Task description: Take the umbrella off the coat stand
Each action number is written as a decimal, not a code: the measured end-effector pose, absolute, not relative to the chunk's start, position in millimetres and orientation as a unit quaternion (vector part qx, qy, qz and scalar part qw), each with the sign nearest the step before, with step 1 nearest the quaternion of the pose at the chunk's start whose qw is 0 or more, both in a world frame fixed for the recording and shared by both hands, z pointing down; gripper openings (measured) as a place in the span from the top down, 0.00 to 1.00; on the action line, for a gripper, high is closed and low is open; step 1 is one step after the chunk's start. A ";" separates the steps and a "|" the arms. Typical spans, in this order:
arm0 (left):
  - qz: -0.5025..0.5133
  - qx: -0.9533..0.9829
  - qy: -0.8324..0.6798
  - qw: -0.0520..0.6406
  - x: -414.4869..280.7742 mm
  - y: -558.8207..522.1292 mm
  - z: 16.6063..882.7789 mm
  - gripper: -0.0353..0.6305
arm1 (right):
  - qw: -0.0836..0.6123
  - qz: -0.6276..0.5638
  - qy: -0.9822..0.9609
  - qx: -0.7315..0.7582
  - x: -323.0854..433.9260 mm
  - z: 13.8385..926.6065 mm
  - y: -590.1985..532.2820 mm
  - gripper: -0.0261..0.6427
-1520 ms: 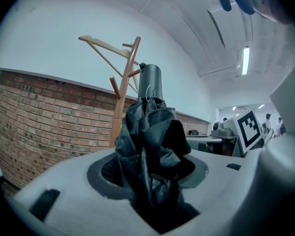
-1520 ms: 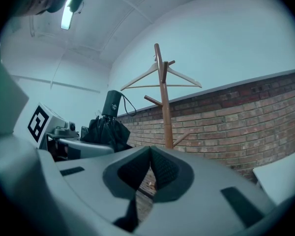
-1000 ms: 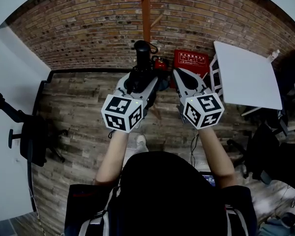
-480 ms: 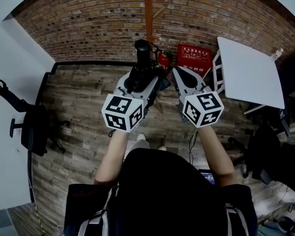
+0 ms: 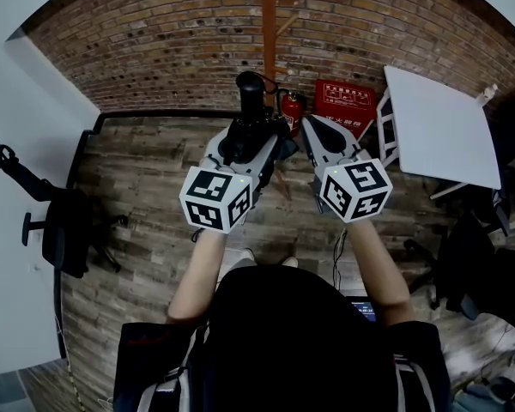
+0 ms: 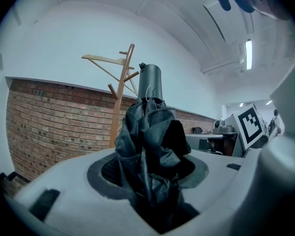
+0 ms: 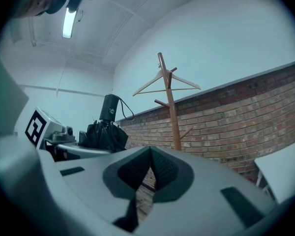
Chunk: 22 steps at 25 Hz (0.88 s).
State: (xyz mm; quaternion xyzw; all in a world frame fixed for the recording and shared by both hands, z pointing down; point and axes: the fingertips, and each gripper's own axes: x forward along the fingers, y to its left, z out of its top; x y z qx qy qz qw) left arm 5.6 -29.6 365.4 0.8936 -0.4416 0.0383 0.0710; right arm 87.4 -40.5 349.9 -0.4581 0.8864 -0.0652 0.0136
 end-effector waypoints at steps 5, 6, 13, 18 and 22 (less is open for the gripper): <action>0.039 0.896 -0.436 0.071 -10.2 -33.1 363.6 0.60 | 0.013 -0.057 0.885 -0.462 72.0 344.4 -41.8 0.92; 0.038 0.897 -0.435 0.071 -12.3 -33.5 362.5 0.60 | 0.013 -0.056 0.885 -0.463 69.7 343.3 -42.1 0.92; 0.033 0.902 -0.426 0.065 -22.5 -36.3 357.0 0.60 | 0.010 -0.048 0.882 -0.469 58.7 340.2 -45.5 0.92; 0.030 0.904 -0.421 0.066 -27.6 -38.6 354.3 0.60 | 0.008 -0.044 0.881 -0.472 51.7 336.2 -47.7 0.92; 0.030 0.905 -0.420 0.066 -32.0 -39.0 355.8 0.60 | 0.008 -0.042 0.879 -0.474 47.4 336.5 -48.2 0.92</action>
